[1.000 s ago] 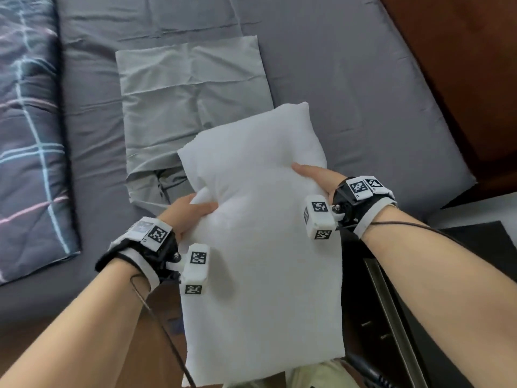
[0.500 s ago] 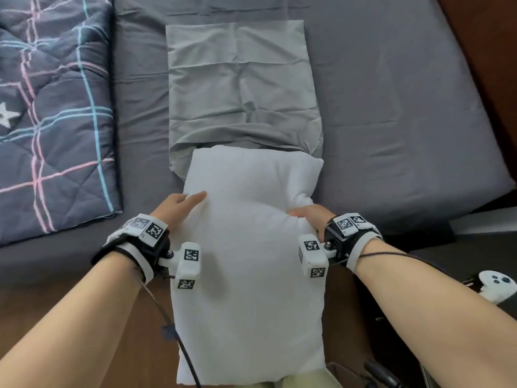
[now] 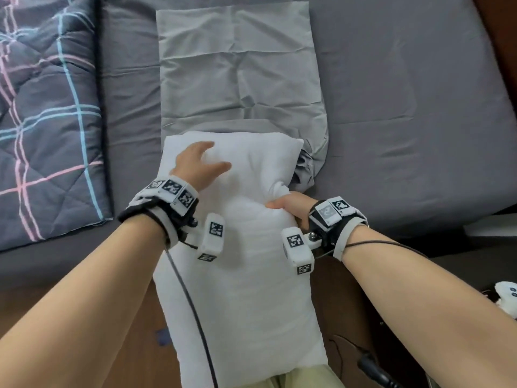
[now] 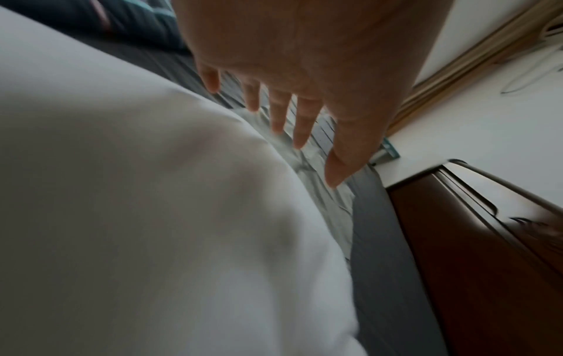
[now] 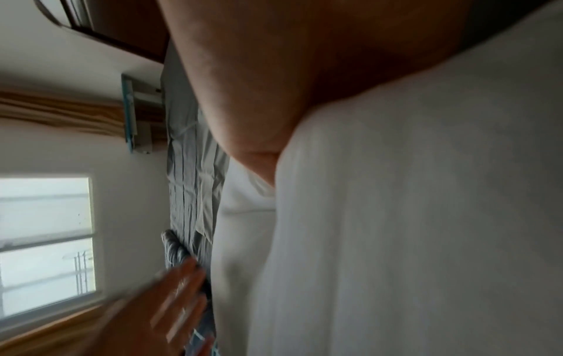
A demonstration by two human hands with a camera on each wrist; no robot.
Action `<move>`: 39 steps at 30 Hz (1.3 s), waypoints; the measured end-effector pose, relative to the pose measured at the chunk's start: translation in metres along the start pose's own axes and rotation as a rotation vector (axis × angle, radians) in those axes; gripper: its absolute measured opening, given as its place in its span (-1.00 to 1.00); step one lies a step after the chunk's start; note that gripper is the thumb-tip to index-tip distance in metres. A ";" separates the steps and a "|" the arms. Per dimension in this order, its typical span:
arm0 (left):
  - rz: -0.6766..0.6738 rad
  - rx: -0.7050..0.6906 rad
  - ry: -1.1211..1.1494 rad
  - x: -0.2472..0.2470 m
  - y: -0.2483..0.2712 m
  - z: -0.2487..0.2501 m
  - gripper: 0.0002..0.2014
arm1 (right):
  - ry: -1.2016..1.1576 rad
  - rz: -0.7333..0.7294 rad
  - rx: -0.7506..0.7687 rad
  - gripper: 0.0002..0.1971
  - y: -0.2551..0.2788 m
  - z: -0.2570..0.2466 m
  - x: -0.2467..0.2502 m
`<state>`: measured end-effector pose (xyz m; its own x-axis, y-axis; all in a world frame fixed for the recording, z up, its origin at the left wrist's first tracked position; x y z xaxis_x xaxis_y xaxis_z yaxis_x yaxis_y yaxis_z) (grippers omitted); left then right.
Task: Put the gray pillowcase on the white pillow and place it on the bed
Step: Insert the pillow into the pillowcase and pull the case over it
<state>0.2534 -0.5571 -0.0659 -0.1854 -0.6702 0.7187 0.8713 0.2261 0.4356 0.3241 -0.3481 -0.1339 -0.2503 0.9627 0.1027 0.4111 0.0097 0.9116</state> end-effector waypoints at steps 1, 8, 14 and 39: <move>-0.025 -0.040 0.040 -0.007 -0.004 0.013 -0.30 | 0.026 -0.002 0.027 -0.45 -0.006 0.001 0.000; -0.279 -0.100 -0.171 -0.061 -0.039 0.050 -0.20 | 0.145 -0.248 0.114 -0.70 0.002 0.011 0.002; -0.432 -0.104 -0.273 -0.071 -0.050 0.032 -0.22 | 0.448 0.112 0.246 -0.76 -0.021 -0.021 0.089; -0.189 -0.265 -0.465 -0.060 -0.052 0.058 -0.51 | -0.077 0.442 0.619 -0.77 -0.049 -0.087 0.110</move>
<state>0.1923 -0.4875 -0.1000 -0.4774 -0.2863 0.8307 0.8768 -0.0931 0.4718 0.2000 -0.2657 -0.1329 0.1041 0.9283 0.3569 0.8808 -0.2527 0.4004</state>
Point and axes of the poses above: each hand's wrist, its own y-axis away from the middle knuckle, its own x-axis out of the back of the hand, z = x × y, the point moved 6 cm from there along -y, towards the middle knuckle, and after that the axes turned 6 degrees about z, right-handed, at the moved point
